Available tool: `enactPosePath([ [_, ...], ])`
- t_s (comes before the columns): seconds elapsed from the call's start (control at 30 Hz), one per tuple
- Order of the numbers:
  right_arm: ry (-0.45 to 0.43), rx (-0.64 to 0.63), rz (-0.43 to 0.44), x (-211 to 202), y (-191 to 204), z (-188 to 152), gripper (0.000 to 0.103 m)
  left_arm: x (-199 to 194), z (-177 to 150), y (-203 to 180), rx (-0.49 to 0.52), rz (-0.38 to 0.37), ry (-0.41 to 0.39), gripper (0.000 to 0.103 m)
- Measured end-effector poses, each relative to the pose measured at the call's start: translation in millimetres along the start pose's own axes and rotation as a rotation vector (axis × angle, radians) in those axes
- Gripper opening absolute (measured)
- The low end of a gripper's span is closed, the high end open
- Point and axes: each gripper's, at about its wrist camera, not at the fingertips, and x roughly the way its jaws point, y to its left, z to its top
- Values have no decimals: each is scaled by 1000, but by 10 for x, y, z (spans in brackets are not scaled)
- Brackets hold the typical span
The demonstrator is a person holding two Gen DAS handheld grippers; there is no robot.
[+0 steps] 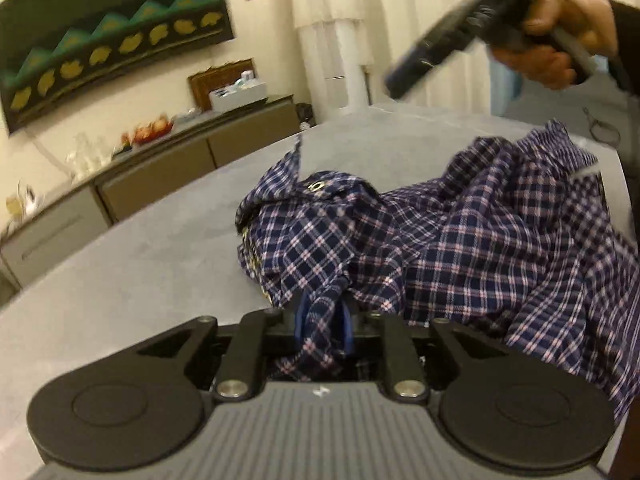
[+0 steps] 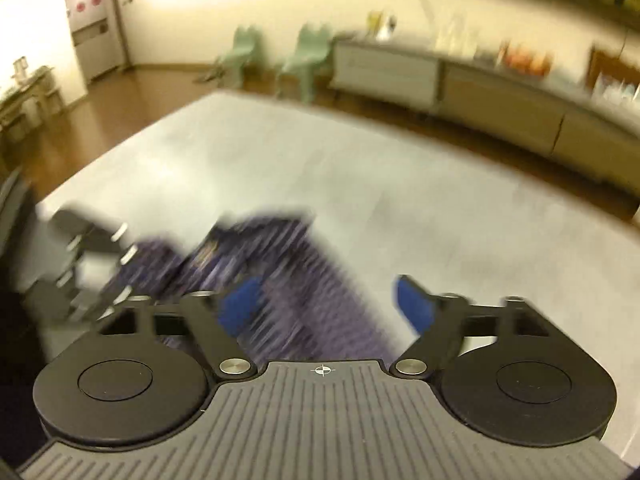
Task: Fold clothes
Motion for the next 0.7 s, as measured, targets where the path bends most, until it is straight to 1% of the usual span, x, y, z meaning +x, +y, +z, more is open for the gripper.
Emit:
enactPosePath([
  [0.03,2,-13,-17,161,-18,75,91,-1,-16,15,-23,2,4,20],
  [0.07,32,-24,-18,373,-27,105,91,-21,-24,42,-40,5,7,21],
  [0.1,77,-39,-8,589,-58,85,91,-57,-27,79,-53,10,9,22],
  [0.17,188,-105,13,1137,35,47,91,-125,-31,146,-77,18,11,24],
  [0.23,255,-163,35,1434,105,-70,90,-180,-28,203,-99,20,9,29],
  [0.27,256,-157,50,1474,95,-114,89,-195,-28,248,-112,18,11,31],
  [0.3,258,-152,64,1514,85,-157,83,-206,-34,294,-127,14,15,36],
  [0.33,258,-145,78,1550,75,-199,69,-204,-38,336,-143,12,18,44],
  [0.37,243,-119,94,1520,59,-203,60,-179,-33,377,-163,13,25,50],
  [0.4,228,-95,109,1491,44,-207,36,-144,-24,419,-184,16,34,60],
  [0.43,232,-100,113,1471,56,-205,9,-108,-15,461,-205,18,42,61],
  [0.47,242,-97,121,1454,66,-204,3,-77,-9,501,-222,10,53,58],
  [0.5,238,-100,107,1451,94,-218,2,-50,-5,538,-234,-6,65,31],
  [0.53,218,-124,64,1386,134,-212,1,-50,8,572,-239,-8,69,9],
  [0.57,171,-132,11,1241,143,-173,1,-107,45,597,-226,27,53,9],
  [0.6,92,-102,-29,999,102,-113,0,-243,111,624,-206,95,4,8],
  [0.63,14,-73,-72,754,61,-54,0,-452,188,649,-191,164,-74,7],
  [0.7,-150,-41,-259,158,-16,-19,0,-890,329,664,-161,273,-250,8],
])
